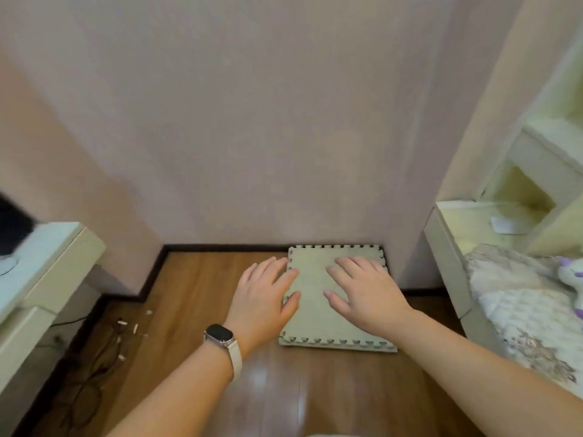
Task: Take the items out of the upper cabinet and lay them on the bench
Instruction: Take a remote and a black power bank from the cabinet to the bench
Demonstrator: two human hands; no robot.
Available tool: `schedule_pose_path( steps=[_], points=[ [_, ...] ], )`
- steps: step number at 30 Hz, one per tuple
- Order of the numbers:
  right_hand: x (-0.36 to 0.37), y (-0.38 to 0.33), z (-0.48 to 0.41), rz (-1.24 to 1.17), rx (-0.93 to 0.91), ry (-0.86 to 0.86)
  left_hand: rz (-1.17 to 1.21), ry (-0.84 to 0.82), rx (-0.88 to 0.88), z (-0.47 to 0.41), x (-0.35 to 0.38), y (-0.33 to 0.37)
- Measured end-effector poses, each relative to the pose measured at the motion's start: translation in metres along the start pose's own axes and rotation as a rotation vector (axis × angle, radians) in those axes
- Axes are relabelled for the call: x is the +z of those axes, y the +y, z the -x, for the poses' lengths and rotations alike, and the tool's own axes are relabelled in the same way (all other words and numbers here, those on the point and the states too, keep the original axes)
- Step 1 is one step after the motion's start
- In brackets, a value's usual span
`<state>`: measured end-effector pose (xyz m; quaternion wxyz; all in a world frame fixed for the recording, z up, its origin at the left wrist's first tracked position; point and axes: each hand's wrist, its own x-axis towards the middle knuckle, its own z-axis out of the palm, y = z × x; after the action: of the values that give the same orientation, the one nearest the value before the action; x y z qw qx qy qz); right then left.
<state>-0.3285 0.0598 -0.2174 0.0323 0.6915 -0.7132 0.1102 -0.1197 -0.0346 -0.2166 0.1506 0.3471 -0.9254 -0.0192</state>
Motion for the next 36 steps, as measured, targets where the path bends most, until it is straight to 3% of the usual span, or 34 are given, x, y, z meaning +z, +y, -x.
schedule_pose_path(
  steps=[8,16,26,36],
  points=[
    [0.027,-0.173,-0.083,-0.021,-0.219,0.031,-0.014,0.063,-0.259,0.106,-0.052,-0.159],
    [0.04,-0.295,-0.155,-0.022,-0.452,-0.012,-0.082,0.111,-0.537,0.183,-0.092,-0.257],
    [0.077,-0.366,-0.266,-0.078,-0.784,-0.071,-0.196,0.065,-0.792,0.199,-0.114,-0.332],
    [0.096,-0.387,-0.44,-0.215,-0.915,-0.052,-0.352,0.046,-0.925,0.099,-0.133,-0.421]
  ],
)
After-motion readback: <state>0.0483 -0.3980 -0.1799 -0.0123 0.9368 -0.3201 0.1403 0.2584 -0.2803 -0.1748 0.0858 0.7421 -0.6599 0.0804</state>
